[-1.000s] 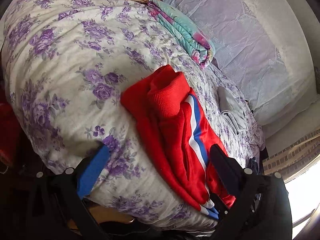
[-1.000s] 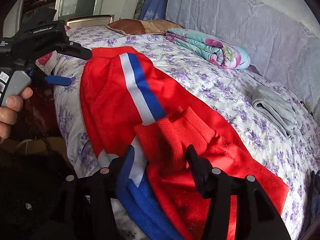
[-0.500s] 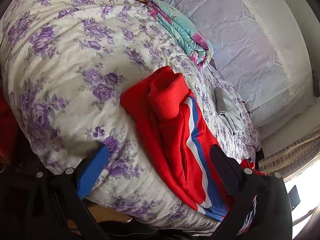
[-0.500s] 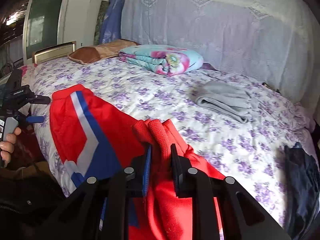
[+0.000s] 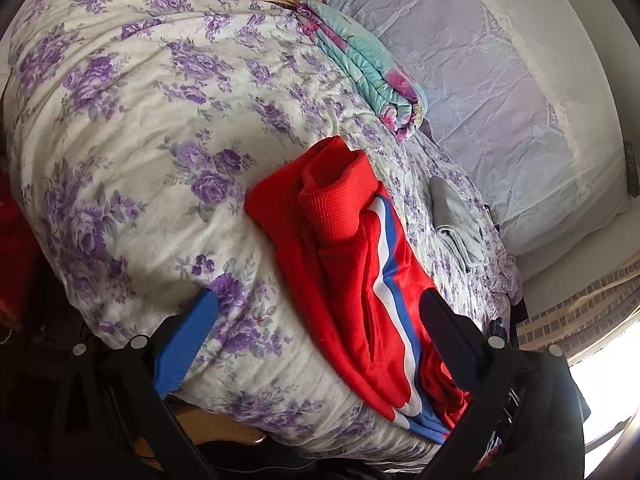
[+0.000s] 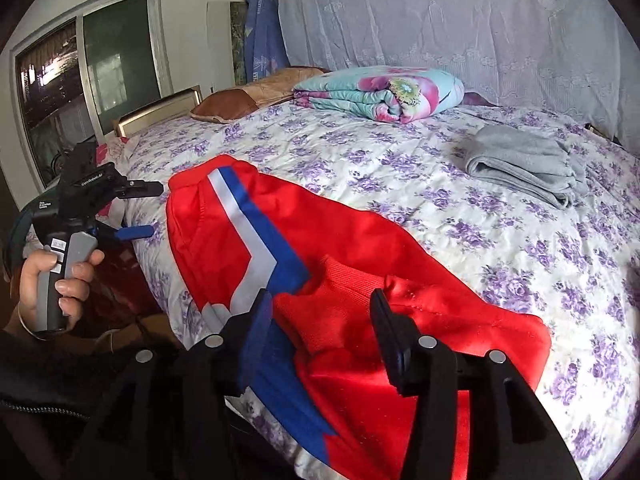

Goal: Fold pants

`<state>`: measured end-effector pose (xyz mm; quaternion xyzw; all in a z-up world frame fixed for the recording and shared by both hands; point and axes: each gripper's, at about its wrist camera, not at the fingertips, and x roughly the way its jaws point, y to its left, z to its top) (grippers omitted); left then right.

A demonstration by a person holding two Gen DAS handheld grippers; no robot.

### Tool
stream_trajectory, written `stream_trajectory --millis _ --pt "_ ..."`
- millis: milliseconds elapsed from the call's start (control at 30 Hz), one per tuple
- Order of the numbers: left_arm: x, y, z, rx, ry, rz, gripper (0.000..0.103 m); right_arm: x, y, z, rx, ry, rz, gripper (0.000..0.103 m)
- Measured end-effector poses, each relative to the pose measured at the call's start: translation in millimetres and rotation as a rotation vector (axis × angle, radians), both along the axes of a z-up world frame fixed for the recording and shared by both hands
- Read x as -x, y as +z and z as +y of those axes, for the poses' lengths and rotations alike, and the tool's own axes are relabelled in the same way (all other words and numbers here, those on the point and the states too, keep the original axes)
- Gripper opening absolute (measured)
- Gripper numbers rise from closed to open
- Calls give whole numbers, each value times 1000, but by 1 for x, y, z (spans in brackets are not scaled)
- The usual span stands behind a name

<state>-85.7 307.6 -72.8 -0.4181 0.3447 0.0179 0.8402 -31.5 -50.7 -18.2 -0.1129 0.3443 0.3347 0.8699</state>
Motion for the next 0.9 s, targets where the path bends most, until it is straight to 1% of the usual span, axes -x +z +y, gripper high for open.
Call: stream_trajectory --millis 100,133,167,200,233,300,433,467,533,600,633,667,700,733,767,833,900 --pt "-1 0 -3 -14 -7 0 98 -1 -20 11 66 17 30 46" --pt "-1 0 -4 -17 -13 0 98 0 -26 16 89 26 25 45" --pt "-1 0 -5 -18 -16 1 98 1 -32 20 120 20 4 34" --pt "-2 0 -5 -17 -17 3 98 0 -36 23 150 4 -5 20" --pt "-1 0 -4 -12 -16 2 98 -2 -37 22 151 -11 -5 18" --pt "0 0 -3 -3 -14 0 98 -4 -28 15 102 -24 4 15" --pt "0 0 -3 -9 -13 1 98 -2 -4 6 37 -48 -55 15" --pt "0 -1 -3 -15 -13 1 98 -3 -2 10 31 -35 -60 15" --pt "-1 0 -6 -23 -12 3 98 -5 -12 26 58 3 -38 15" --pt "-1 0 -6 -19 -10 5 98 -11 -40 42 155 4 0 19" --pt "-1 1 -7 -9 -13 1 98 -10 -49 43 164 1 -9 20" --pt "-1 3 -7 -3 -21 -4 98 -6 -48 42 162 5 -39 27" --pt "-2 4 -9 -2 -29 -9 98 -2 -45 42 163 12 -46 44" --pt "-3 5 -11 0 -38 -12 98 2 -40 40 148 13 -53 57" --pt "-7 5 -13 8 -49 -11 98 8 -32 35 108 18 -75 69" --pt "-19 0 -17 42 -76 5 98 20 -18 23 41 22 -133 71" --pt "-32 -4 -20 43 -77 -3 98 24 -10 14 -16 24 -120 72"
